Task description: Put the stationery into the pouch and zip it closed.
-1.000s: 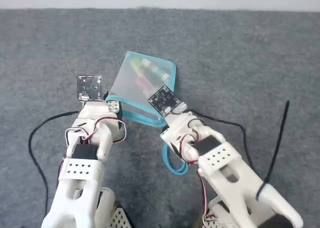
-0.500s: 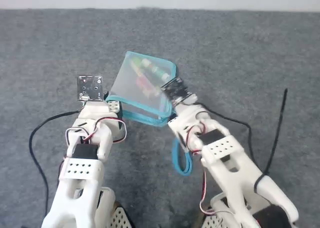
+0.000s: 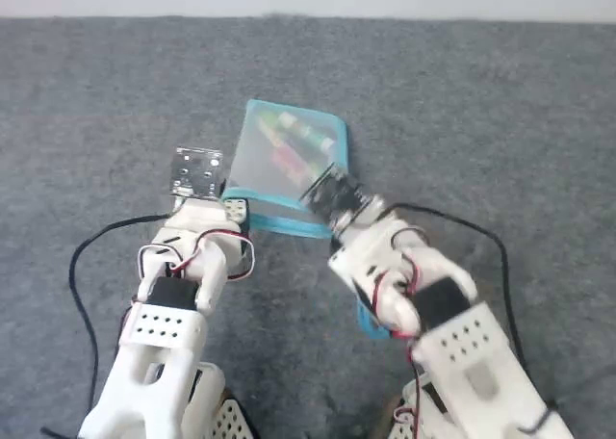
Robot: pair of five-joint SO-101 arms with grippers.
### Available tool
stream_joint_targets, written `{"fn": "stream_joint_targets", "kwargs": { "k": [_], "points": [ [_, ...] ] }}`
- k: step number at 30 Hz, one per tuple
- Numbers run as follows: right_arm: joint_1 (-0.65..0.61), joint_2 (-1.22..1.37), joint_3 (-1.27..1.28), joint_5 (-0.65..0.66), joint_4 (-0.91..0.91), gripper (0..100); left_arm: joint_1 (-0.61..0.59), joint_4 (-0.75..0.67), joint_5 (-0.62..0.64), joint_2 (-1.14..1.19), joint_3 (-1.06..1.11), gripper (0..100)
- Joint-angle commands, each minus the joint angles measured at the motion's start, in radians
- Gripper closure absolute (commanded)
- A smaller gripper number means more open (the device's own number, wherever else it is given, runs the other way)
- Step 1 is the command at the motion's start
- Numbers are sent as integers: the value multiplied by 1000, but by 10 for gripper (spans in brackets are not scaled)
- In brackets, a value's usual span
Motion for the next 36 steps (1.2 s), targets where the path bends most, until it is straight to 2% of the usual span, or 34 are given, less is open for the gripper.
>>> {"fn": "stream_joint_targets", "kwargs": {
  "k": [1, 9, 17, 22, 30, 36],
  "points": [
    [-116, -125, -78, 66, 61, 993, 49, 3, -28, 0, -59, 989],
    [-229, -191, -130, 103, 113, 993, 63, 11, -29, 26, -62, 991],
    [-243, -200, -235, 138, 194, 993, 58, -28, 9, 361, -220, 991],
    [-383, -194, -238, 152, 136, 993, 55, -60, 11, 502, -282, 991],
    [-409, -200, -307, 155, 85, 993, 54, -63, 11, 500, -282, 991],
    [-587, -189, -272, 160, 180, 993, 54, -63, 11, 500, -283, 991]
  ]
}}
